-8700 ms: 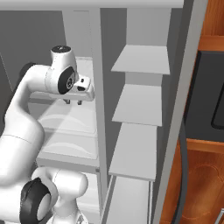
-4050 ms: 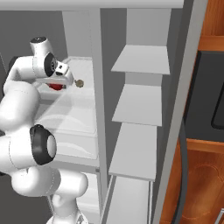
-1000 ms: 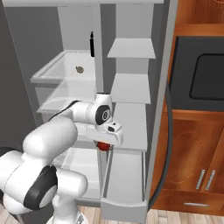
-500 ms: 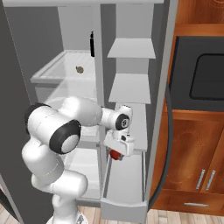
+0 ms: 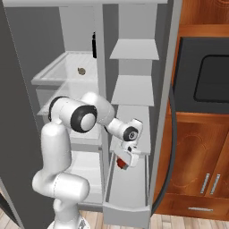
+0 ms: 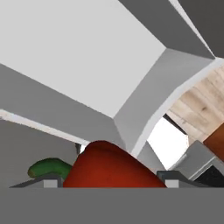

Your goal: Take the bell pepper and garlic from the fridge shelf and place them in the freezer drawer to begin freezing them.

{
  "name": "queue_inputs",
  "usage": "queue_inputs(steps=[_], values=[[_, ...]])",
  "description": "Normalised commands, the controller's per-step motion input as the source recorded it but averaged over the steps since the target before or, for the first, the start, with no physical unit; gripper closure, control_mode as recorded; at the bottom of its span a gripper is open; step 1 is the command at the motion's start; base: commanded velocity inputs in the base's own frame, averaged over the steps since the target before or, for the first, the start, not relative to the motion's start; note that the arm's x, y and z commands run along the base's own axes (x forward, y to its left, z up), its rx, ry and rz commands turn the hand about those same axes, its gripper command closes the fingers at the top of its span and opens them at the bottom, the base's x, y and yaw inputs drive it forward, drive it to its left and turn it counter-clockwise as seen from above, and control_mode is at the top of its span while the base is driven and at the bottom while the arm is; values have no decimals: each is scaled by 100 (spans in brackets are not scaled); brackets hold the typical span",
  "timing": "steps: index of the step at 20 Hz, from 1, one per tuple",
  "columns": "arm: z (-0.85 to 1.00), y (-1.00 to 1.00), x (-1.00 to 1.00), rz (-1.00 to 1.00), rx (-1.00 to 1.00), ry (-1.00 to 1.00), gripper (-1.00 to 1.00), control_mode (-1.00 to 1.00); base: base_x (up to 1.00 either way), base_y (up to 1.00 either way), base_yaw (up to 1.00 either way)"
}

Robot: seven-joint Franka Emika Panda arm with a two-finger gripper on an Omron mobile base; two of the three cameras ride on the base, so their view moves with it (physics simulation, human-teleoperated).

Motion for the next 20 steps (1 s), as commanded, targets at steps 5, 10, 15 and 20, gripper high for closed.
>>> queue_inputs(steps=[5, 10, 15, 20], values=[[-60, -12, 44, -5, -2, 0, 100, -100, 0, 0, 0], [-69, -14, 30, 0, -14, -1, 100, -100, 0, 0, 0], [-55, -7, 30, 0, -11, 0, 100, -100, 0, 0, 0], [-72, -34, 25, 0, 0, 0, 100, -100, 0, 0, 0]])
